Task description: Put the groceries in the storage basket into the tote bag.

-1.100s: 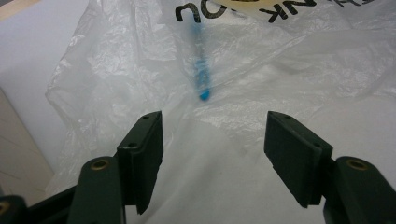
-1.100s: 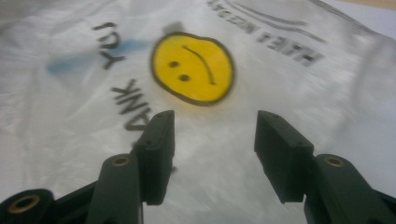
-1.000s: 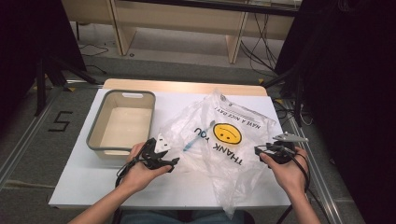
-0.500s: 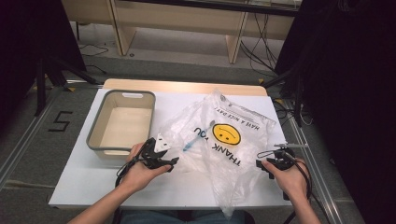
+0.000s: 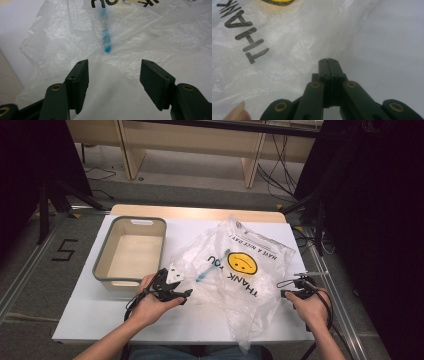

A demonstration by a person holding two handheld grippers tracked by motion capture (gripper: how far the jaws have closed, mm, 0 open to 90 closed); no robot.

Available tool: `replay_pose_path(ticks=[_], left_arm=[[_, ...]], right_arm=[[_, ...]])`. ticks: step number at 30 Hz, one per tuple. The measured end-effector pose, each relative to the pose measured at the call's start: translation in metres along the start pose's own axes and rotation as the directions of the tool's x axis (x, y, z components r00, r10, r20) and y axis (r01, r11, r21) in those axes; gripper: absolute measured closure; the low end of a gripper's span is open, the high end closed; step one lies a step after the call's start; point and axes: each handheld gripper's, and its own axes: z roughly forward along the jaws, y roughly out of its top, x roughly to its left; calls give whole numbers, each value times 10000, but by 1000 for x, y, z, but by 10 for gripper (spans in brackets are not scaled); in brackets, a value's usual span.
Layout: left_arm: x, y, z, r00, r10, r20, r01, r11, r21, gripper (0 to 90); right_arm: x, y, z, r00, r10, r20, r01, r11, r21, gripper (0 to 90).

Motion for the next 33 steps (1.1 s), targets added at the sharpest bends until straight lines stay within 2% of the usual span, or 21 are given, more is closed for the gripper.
replay_pose_path(ticks=[4, 6, 9, 14, 18, 21, 24, 27, 30, 33], left_arm=[[0, 2, 0, 10000, 51, -39, -51, 10000, -40, 397], [-1, 4, 0, 9997, 128, -197, -128, 9999, -26, 393], [-1, 7, 3, 9987, 231, -461, -226, 9997, 119, 376], [-3, 5, 9, 9966, 467, -674, -425, 9972, 616, 364], [-3, 0, 14, 9973, 308, -660, -233, 9936, 1104, 367], [-2, -4, 17, 9981, 49, -615, 51, 9868, 1619, 421], [0, -7, 18, 9986, -13, -534, 122, 9788, 2045, 524], [1, -8, 19, 9986, -363, -392, 444, 9723, 2297, 646], [1, -8, 20, 9983, -455, -377, 533, 9682, 2444, 755], [-3, -7, 18, 9987, -489, -163, 515, 9649, 2575, 853]], right_arm=[[-6, 10, 2, 9987, -243, 446, 257, 9992, -295, 900], [-8, 17, 4, 9968, -412, 682, 438, 9984, -368, 900], [-13, 29, 9, 9894, -723, 1258, 796, 9954, -540, 900], [-24, 47, 21, 9763, -919, 1957, 1123, 9891, -957, 900], [-26, 56, 25, 9683, -1050, 2265, 1390, 9804, -1398, 900], [-26, 59, 26, 9680, -1119, 2245, 1507, 9750, -1635, 877], [-22, 58, 19, 9712, -1007, 2160, 1437, 9704, -1940, 729], [-16, 52, 6, 9737, -1120, 1982, 1584, 9586, -2366, 610], [-7, 42, -8, 9847, -1139, 1316, 1449, 9552, -2580, 543], [2, 32, -16, 9882, -1355, 711, 1489, 9587, -2424, 517]])
